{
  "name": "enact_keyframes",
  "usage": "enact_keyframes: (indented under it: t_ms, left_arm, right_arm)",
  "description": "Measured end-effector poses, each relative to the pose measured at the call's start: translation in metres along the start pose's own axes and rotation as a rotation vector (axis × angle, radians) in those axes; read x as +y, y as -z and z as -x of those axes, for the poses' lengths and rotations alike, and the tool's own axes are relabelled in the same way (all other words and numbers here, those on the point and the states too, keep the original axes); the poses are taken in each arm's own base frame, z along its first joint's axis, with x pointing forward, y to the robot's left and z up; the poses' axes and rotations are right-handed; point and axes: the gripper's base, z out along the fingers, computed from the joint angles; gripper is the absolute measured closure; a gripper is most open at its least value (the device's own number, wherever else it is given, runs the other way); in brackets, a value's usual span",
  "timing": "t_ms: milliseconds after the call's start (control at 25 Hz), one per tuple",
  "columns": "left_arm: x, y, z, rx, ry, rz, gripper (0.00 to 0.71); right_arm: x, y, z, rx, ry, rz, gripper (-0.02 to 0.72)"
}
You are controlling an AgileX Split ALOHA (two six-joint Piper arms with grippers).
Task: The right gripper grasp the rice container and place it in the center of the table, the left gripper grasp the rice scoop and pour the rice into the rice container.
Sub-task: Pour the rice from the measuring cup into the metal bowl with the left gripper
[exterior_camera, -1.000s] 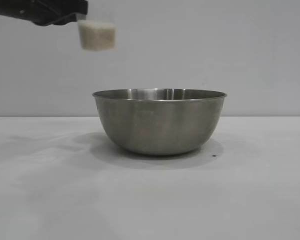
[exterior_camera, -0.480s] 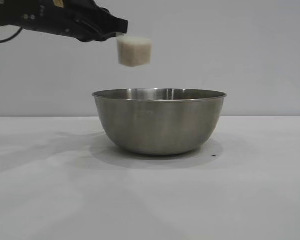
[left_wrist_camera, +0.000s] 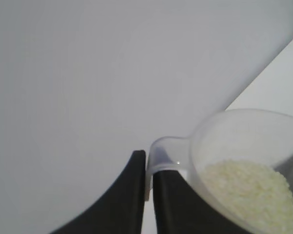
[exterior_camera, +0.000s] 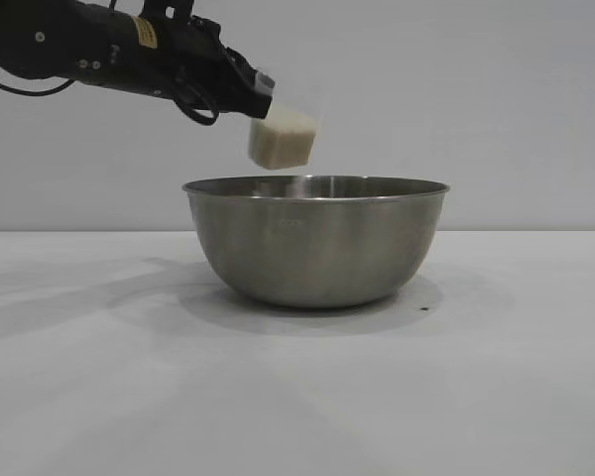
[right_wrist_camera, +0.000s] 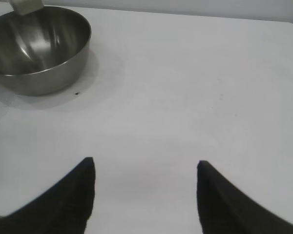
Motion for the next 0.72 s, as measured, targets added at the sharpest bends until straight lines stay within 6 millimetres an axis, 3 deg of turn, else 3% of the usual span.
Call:
enact_keyframes:
  t_ms: [720]
  left_arm:
    - [-0.0042, 0.0014, 0.0081, -0.028, -0.192, -0.076, 0.710]
  right_arm:
    - [0.0000, 0.0000, 0.0000, 0.000, 0.000, 0.000, 0.260]
